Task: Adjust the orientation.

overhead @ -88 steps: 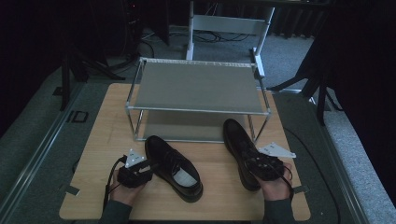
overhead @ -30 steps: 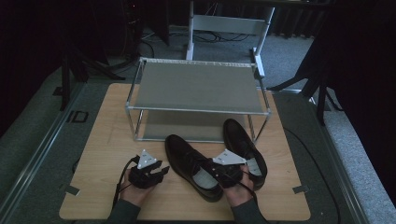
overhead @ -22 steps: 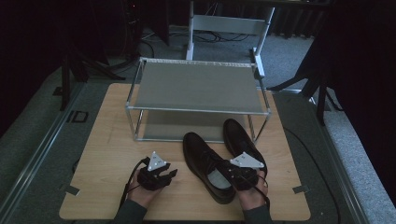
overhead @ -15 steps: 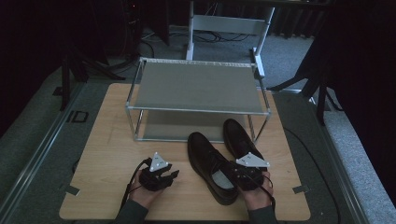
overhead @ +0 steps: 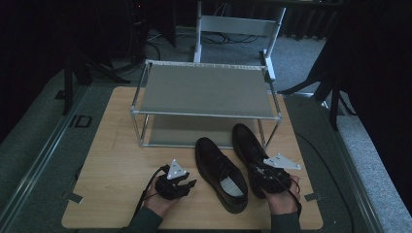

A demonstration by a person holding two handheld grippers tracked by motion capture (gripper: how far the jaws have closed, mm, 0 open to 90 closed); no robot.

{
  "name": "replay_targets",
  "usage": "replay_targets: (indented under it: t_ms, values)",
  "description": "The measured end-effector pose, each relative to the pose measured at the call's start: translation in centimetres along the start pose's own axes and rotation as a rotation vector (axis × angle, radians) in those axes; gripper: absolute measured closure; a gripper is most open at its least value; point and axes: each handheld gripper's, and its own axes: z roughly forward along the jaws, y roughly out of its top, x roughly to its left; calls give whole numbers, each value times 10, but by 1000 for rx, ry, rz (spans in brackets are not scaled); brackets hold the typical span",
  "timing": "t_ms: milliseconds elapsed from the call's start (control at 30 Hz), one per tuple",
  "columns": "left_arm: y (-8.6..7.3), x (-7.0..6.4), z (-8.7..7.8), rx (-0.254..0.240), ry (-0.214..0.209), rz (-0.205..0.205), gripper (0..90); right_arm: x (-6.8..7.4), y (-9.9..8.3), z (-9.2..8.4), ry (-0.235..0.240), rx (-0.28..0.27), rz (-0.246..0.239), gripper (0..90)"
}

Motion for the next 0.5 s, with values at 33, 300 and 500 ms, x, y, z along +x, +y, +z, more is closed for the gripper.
replay_targets:
  t_ms: [33,300,500]
  values:
    - [2,-1,3,1,-7,7,599,-1,-1,3,-8,10,7,660]
    - [14,-11,24,12,-46,37,599,-2,-1,4,33,29,-5,676]
    - [16,-14,29,16,-83,26,620,0,0,9,31,69,-19,743]
